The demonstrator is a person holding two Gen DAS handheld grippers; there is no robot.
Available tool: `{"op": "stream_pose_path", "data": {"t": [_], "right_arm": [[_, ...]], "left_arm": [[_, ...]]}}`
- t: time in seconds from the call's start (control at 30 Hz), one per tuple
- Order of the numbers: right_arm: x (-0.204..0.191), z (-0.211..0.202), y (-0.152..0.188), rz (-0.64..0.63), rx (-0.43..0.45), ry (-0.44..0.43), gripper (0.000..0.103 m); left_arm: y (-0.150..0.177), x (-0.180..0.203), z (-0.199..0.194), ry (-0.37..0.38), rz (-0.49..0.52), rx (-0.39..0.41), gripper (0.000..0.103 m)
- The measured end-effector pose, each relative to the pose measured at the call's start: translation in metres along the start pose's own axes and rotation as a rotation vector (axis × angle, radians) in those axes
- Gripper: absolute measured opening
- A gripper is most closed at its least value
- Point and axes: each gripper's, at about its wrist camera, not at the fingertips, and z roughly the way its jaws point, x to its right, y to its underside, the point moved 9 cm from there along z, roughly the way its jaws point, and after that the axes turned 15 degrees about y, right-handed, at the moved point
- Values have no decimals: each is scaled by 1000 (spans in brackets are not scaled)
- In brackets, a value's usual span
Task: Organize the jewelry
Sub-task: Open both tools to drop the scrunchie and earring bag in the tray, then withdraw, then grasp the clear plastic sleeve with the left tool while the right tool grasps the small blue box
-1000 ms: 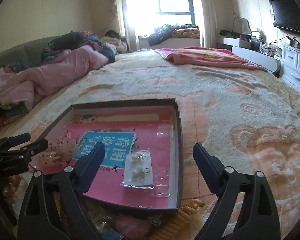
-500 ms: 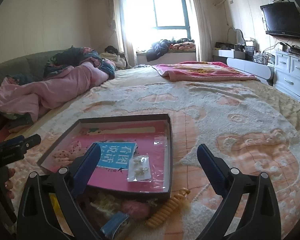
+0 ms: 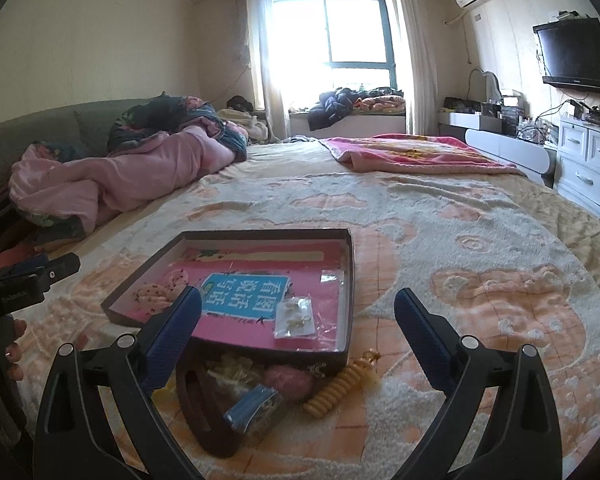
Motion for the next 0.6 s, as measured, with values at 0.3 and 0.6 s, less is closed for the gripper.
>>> {"op": "stream_pose_path", "data": {"t": [0.3, 0.6], "right_arm": [[-8, -7, 17, -25, -29, -20, 94], [-15, -13, 35, -45, -64, -43, 94]], "left_arm": [[18, -9, -15, -31, 3, -18, 91], [39, -27, -26, -74, -26, -52, 91]]}}
